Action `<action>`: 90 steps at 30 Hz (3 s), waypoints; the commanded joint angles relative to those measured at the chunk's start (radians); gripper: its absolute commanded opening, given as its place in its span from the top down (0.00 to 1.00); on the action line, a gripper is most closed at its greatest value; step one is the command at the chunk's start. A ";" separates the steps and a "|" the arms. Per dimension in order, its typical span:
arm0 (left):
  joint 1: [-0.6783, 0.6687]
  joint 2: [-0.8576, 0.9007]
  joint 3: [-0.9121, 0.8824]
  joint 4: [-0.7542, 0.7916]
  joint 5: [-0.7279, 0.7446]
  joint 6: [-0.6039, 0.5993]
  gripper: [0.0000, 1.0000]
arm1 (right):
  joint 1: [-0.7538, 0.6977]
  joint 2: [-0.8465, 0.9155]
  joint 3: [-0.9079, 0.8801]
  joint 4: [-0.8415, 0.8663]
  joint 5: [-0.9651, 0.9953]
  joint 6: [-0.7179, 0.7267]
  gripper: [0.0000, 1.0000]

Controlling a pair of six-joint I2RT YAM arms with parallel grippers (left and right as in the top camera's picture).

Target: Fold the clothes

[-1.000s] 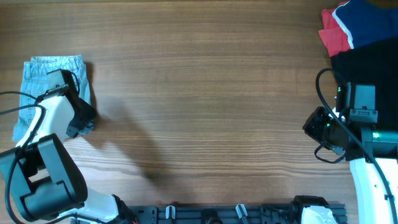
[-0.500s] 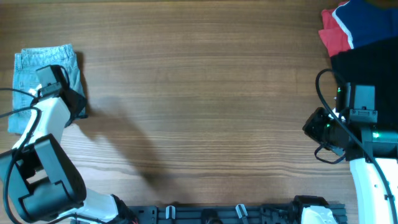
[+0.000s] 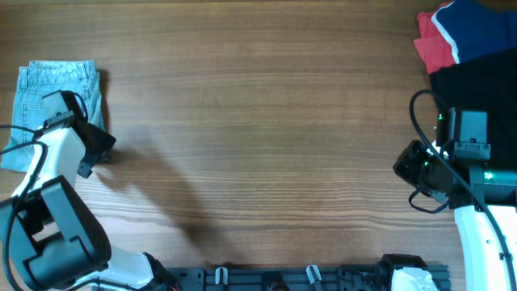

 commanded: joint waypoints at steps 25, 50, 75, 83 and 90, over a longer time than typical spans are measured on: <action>-0.598 -0.312 0.095 -0.323 0.461 0.205 0.00 | -0.003 0.460 0.013 0.269 -0.307 -0.401 0.53; -0.774 -0.997 -0.216 -0.349 -0.056 -0.053 0.11 | -0.003 -0.439 0.013 0.070 -0.156 -0.255 0.96; -0.780 -1.074 -0.220 -0.190 -0.012 0.173 0.00 | -0.003 -0.415 -0.171 0.227 -0.126 -0.182 0.96; -0.765 -1.017 -0.220 -0.068 -0.031 0.270 0.00 | -0.003 -0.372 -0.171 0.268 -0.122 -0.232 0.94; -0.602 -1.074 -0.220 -0.084 -0.185 0.125 0.00 | -0.003 -0.372 -0.171 0.274 -0.119 -0.233 0.91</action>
